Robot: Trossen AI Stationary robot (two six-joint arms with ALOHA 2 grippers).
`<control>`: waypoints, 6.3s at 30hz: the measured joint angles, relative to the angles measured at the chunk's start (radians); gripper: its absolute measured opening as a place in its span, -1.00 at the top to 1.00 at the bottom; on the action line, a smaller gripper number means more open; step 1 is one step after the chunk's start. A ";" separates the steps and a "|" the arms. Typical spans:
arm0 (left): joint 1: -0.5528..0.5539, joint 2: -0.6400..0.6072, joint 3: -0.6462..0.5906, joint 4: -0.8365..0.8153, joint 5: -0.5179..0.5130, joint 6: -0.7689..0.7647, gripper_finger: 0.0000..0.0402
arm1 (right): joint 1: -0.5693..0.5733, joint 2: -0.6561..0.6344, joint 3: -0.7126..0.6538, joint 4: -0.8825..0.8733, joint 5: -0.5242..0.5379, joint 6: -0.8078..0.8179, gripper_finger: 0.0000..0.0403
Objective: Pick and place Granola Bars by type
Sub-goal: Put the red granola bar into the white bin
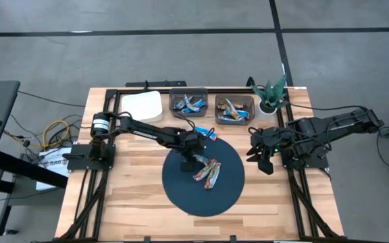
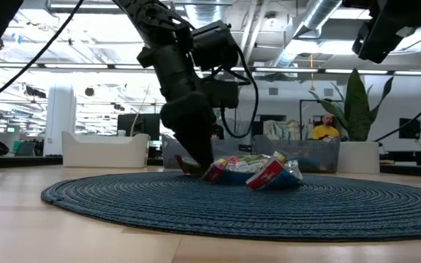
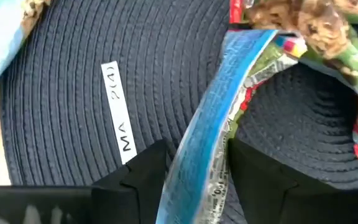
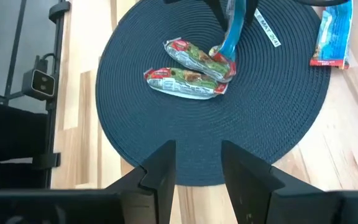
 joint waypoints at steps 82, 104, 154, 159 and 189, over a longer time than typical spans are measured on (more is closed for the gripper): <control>0.565 -0.753 -0.300 -0.452 -0.413 -0.586 0.17 | 0.000 -0.001 -0.001 0.005 0.003 0.008 0.41; 0.144 -0.753 -0.299 0.076 -0.227 -0.675 0.38 | 0.000 -0.001 -0.001 0.005 0.003 0.007 0.41; 0.142 0.102 0.379 -0.337 -0.158 0.179 -0.29 | -0.002 -0.001 -0.001 -0.015 0.040 -0.017 0.41; 0.144 0.099 0.378 -0.298 -0.203 0.200 -0.23 | -0.006 -0.001 -0.001 -0.007 0.223 -0.011 0.41; 0.178 0.213 0.382 -0.251 -0.211 0.214 0.16 | -0.008 -0.001 -0.001 -0.002 0.281 -0.018 0.41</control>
